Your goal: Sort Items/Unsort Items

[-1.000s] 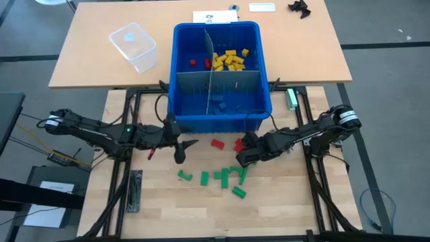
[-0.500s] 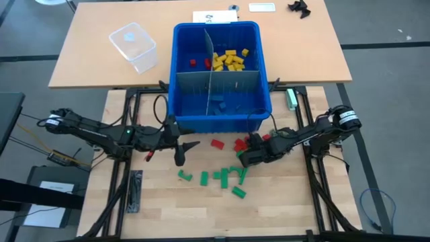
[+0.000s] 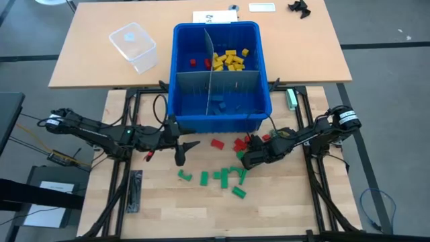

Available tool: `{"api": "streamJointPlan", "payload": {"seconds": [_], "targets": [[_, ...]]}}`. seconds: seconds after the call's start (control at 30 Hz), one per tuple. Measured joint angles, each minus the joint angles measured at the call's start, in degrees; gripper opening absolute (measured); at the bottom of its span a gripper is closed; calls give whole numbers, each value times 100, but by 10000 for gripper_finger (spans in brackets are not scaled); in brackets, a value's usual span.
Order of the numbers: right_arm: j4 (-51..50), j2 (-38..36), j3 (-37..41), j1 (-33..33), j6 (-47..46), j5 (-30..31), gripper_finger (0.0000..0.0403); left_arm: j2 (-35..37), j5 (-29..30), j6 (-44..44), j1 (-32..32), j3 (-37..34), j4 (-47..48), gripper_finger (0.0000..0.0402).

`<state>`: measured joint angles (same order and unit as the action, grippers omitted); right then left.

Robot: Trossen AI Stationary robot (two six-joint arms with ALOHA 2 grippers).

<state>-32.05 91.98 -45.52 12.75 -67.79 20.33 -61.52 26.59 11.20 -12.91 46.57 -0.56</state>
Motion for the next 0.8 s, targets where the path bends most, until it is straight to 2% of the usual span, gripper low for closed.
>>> {"api": "streamJointPlan", "payload": {"seconds": [0.3,0.63,0.8], "targets": [[49,0,-2,24,663,-23,133,0,-2,-44,4,0,2,229],[87,-145,-682,506,1108,135,138,0,-2,-82,4,2,0,229],[56,-372,-1220,731,1498,519,133,0,-101,-542,2,2,-26,229]]}}
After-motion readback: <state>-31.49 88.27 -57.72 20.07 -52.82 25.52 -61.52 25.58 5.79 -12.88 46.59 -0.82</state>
